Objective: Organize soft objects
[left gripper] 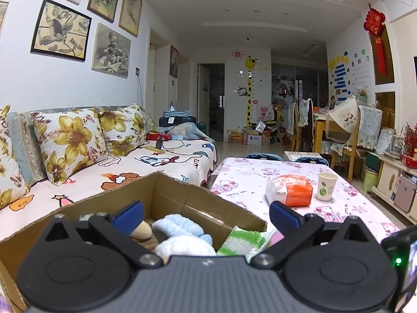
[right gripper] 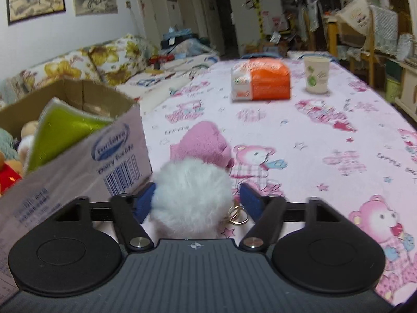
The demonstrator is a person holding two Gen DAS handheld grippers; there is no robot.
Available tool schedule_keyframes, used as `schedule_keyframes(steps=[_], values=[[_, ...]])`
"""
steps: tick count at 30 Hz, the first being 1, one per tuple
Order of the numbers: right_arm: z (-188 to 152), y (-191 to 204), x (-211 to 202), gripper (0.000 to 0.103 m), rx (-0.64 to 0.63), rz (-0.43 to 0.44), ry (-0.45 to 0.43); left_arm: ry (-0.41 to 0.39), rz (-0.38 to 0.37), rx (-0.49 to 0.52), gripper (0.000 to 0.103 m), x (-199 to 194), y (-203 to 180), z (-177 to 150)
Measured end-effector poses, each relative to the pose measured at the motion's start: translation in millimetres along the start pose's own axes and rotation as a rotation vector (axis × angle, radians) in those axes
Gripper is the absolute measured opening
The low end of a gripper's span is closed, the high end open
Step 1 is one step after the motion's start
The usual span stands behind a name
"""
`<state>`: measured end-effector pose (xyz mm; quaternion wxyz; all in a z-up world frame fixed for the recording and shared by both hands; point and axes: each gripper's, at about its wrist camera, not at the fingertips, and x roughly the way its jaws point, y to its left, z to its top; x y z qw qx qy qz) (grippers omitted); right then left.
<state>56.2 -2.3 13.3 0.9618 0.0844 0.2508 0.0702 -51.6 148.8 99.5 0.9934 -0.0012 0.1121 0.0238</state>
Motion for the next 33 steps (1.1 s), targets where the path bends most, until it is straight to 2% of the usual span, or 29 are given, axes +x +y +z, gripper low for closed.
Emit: schedule_keyframes(steps=[4,9,17,21,25,31,33], values=[[-2.5,-3.2,-4.6,0.057,-0.002,0.022,0.010,-0.011,-0.013,0.003,0.102,-1.6,-6.7,-1.7],[-4.6,-22.4,-23.1,0.055,0.028,0.000,0.005,-0.021,-0.041,0.024,0.102,-3.8,-18.8,-4.3],[-9.8,-82.3,-71.4,0.055,0.046,-0.135,-0.007,-0.024,-0.097,0.108,0.102,-6.2,-54.9,-14.7],[-20.7,-110.7,-95.2,0.056,0.060,-0.204,-0.032,-0.022,-0.136,0.184,0.102,-8.7,-84.2,-25.9],[-23.6,-131.4,-106.2,0.056,0.088,-0.234,-0.051,0.005,-0.175,0.245,0.102,-0.1,-114.3,-37.5],[-17.4,-146.9,-109.8,0.058,0.133,-0.224,-0.070,0.055,-0.129,0.312,0.101,37.4,-147.2,-53.0],[-17.3,-149.5,-109.1,0.058,0.130,-0.214,-0.065,0.084,-0.098,0.335,0.098,55.4,-156.9,-58.6]])
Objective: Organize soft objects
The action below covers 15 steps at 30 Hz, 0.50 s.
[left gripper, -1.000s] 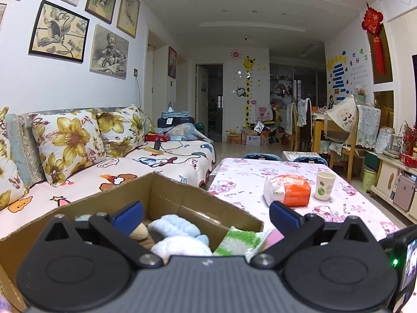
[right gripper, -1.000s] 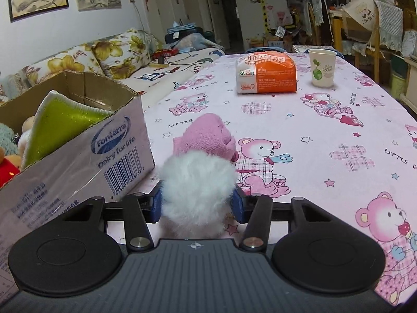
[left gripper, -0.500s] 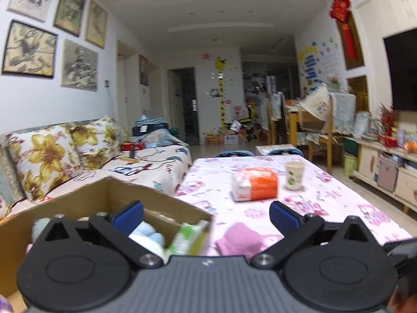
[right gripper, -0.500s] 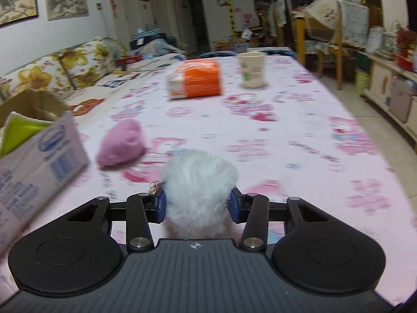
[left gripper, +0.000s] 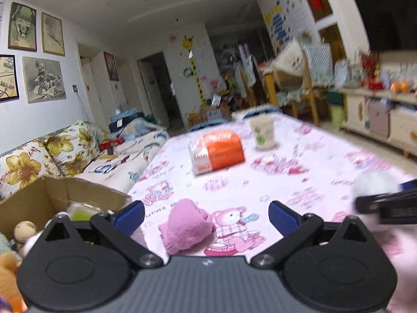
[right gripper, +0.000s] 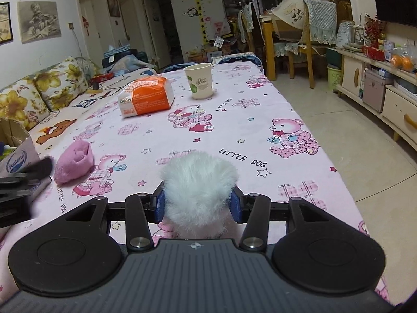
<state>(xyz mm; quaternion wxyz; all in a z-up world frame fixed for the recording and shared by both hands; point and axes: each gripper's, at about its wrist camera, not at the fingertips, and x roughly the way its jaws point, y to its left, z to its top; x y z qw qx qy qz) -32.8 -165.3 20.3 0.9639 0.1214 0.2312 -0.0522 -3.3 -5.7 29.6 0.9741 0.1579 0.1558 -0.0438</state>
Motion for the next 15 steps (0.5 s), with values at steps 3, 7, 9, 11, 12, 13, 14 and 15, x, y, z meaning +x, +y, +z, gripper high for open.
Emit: schedule_keyframes(steps=[3,7,9,11,12,13,14,15], values=[[-3.0,-1.9,4.6,0.059,0.010,0.014,0.014,0.057,0.023,0.027,0.091,32.2,-6.7,-0.2],[-3.4,-6.6,7.8,0.060,0.024,0.026,0.018,0.108,0.060,0.053,0.085,63.7,-9.7,-3.7],[-2.4,-7.2,7.5,0.061,0.022,0.031,0.014,0.135,0.072,0.058,0.085,75.4,-7.9,-3.7],[-2.5,-7.6,8.1,0.065,0.025,0.036,0.015,0.159,0.083,0.068,0.084,86.4,-6.1,-3.8],[-2.7,-7.5,8.7,0.067,0.027,0.038,0.015,0.168,0.094,0.069,0.084,90.5,-4.9,-3.7],[-2.7,-7.5,9.5,0.068,0.028,0.040,0.017,0.181,0.099,0.064,0.084,94.6,-3.1,-4.2],[-2.8,-6.5,9.6,0.069,0.026,0.042,0.018,0.184,0.100,0.070,0.082,96.9,-3.4,-4.2],[-3.0,-6.0,10.0,0.073,0.023,0.042,0.021,0.195,0.098,0.082,0.080,100.3,-6.1,-3.8]])
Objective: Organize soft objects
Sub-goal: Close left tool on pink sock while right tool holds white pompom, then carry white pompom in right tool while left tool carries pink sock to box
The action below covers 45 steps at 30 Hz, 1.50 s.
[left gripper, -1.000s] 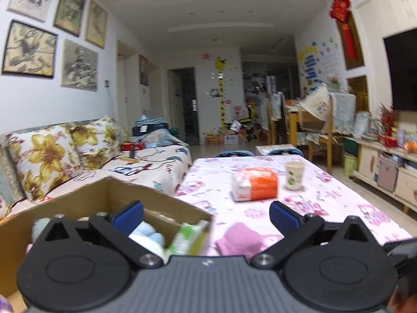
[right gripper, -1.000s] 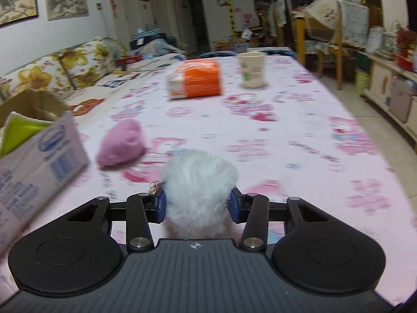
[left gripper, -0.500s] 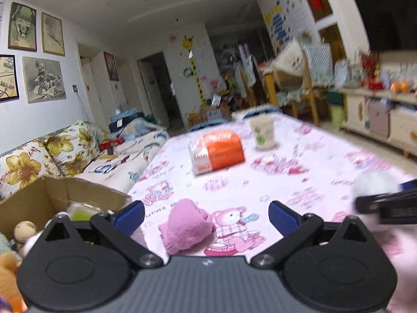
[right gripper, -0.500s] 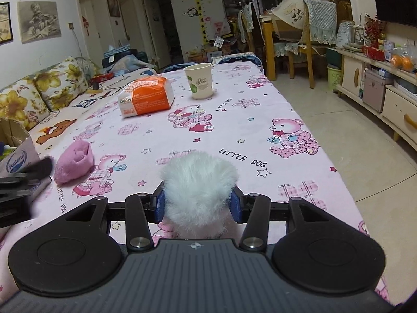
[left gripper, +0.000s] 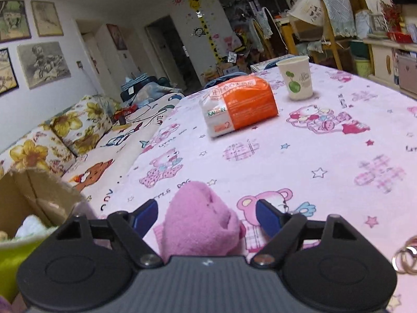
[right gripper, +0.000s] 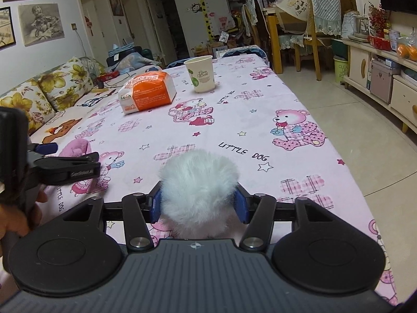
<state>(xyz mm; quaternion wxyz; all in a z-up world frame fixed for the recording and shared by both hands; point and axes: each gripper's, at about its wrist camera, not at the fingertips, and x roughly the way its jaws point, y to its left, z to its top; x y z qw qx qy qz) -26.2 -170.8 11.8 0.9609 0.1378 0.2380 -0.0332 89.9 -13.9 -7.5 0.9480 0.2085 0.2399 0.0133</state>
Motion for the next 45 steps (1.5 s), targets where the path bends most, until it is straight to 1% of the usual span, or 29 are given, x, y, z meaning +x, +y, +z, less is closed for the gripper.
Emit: schedule_keyframes(steps=[1,2,3,4,6,9,10,11,13,16,19,25,30,36,42,45], values=[[-0.2,0.3,1.2,0.074,-0.002,0.001,0.005,0.017,-0.007,0.006,0.078,3.7,-1.2,1.5],[-0.1,0.3,1.9,0.076,-0.001,0.003,0.009,0.030,-0.012,0.008,0.073,6.0,-2.0,2.0],[0.4,-0.1,2.2,0.076,0.000,0.005,0.009,0.040,-0.001,0.008,0.065,7.6,-2.6,2.3],[0.6,0.1,2.4,0.077,-0.001,0.006,0.009,0.049,0.015,0.002,0.059,8.3,-1.5,2.6],[0.8,0.5,3.5,0.077,-0.005,0.005,0.014,0.053,0.012,-0.011,0.051,7.3,1.4,1.7],[0.9,0.3,4.1,0.066,-0.006,0.009,0.018,0.043,0.004,0.006,0.045,1.9,0.5,-0.1],[1.2,-0.1,4.1,0.063,-0.005,0.011,0.018,0.037,-0.004,0.003,0.044,-0.2,0.7,-0.3],[1.3,-0.8,3.9,0.062,-0.003,0.014,0.017,0.033,-0.013,-0.006,0.043,-3.3,1.7,-1.2],[1.6,-2.7,2.9,0.060,0.004,0.020,0.010,0.026,-0.034,-0.021,0.042,-9.9,2.2,-2.7],[1.7,-4.0,1.0,0.060,0.004,0.024,0.004,0.016,-0.079,-0.054,0.041,-25.3,2.8,-6.5],[2.4,-4.8,-2.6,0.059,0.008,0.024,-0.005,0.014,-0.140,-0.134,0.041,-43.5,9.8,-11.5],[6.1,-4.2,-11.7,0.059,0.031,0.045,-0.015,0.007,-0.233,-0.246,0.041,-81.5,25.5,-22.9],[5.1,0.1,-18.6,0.059,0.032,0.050,-0.011,-0.012,-0.266,-0.255,0.041,-113.2,34.2,-29.4],[7.3,6.5,-35.7,0.058,0.033,0.064,-0.040,-0.020,-0.312,-0.298,0.041,-143.3,44.0,-37.6],[11.1,10.4,-56.0,0.057,0.056,0.081,-0.078,-0.039,-0.370,-0.320,0.041,-165.0,51.3,-41.5],[12.8,8.6,-64.4,0.057,0.089,0.095,-0.086,-0.040,-0.407,-0.331,0.041,-171.4,55.2,-42.8]])
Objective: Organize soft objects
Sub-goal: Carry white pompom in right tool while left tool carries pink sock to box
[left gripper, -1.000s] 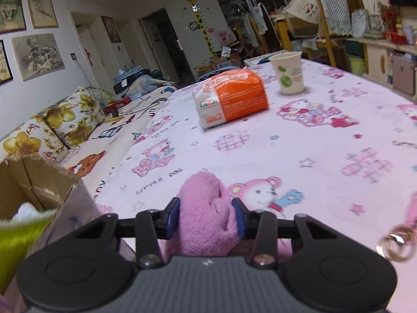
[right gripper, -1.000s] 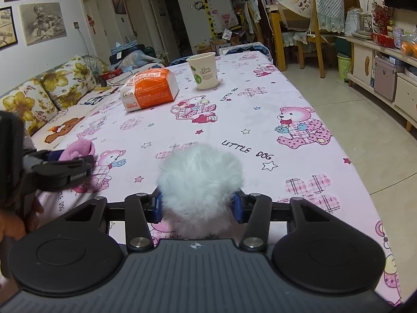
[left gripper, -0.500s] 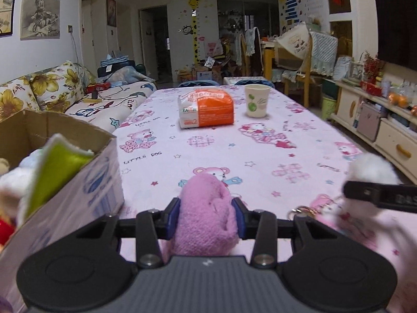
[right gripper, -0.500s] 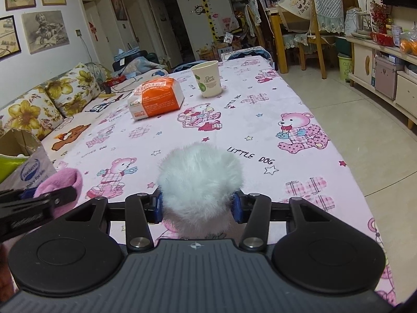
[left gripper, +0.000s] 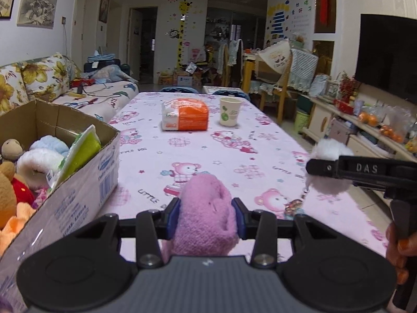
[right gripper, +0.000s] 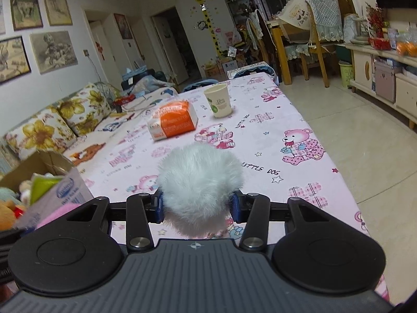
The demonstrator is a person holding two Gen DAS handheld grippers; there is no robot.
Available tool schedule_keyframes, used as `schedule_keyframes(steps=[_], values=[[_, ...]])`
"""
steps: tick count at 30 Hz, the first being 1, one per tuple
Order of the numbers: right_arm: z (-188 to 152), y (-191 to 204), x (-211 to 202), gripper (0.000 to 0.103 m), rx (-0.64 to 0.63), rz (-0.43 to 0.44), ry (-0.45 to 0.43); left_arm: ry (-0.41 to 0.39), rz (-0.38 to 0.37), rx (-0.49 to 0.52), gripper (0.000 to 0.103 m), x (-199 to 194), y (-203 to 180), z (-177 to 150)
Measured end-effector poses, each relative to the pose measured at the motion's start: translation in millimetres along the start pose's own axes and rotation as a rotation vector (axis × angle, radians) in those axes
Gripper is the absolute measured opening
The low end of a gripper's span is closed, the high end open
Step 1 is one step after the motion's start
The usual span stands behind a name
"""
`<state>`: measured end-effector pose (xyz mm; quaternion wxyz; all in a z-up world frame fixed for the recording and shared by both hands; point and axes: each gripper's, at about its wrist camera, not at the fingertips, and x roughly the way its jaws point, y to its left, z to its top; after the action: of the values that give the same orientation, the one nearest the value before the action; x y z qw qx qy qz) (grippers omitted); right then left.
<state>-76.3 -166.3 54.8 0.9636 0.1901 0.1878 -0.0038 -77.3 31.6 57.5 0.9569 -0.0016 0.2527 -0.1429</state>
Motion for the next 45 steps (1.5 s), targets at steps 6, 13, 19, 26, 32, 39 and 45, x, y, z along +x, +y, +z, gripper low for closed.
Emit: schedule_keyframes(steps=[6,13,19,26,32,39,45], values=[[1.3,-2.9,-15.3,0.056,0.082,0.024,-0.012,-0.028,-0.048,0.001,0.041,-13.1,1.4,5.4],[-0.9,9.6,-25.6,0.056,0.078,0.023,-0.033,-0.069,-0.085,-0.008,0.041,-31.0,9.4,12.4],[2.8,19.9,-33.6,0.056,0.074,0.034,-0.057,-0.105,-0.103,-0.034,0.041,-41.6,23.1,18.6],[1.9,28.1,-36.2,0.056,0.050,0.041,-0.054,-0.133,-0.109,-0.083,0.041,-47.5,42.9,25.2],[5.5,43.5,-31.0,0.057,0.015,0.076,-0.044,-0.159,-0.097,-0.124,0.041,-53.4,60.8,31.0],[12.2,69.5,-19.5,0.056,-0.023,0.179,-0.027,-0.208,-0.061,-0.181,0.042,-66.5,85.0,34.0],[24.5,98.7,-1.9,0.057,-0.031,0.304,-0.012,-0.256,0.013,-0.263,0.042,-75.9,124.6,38.9]])
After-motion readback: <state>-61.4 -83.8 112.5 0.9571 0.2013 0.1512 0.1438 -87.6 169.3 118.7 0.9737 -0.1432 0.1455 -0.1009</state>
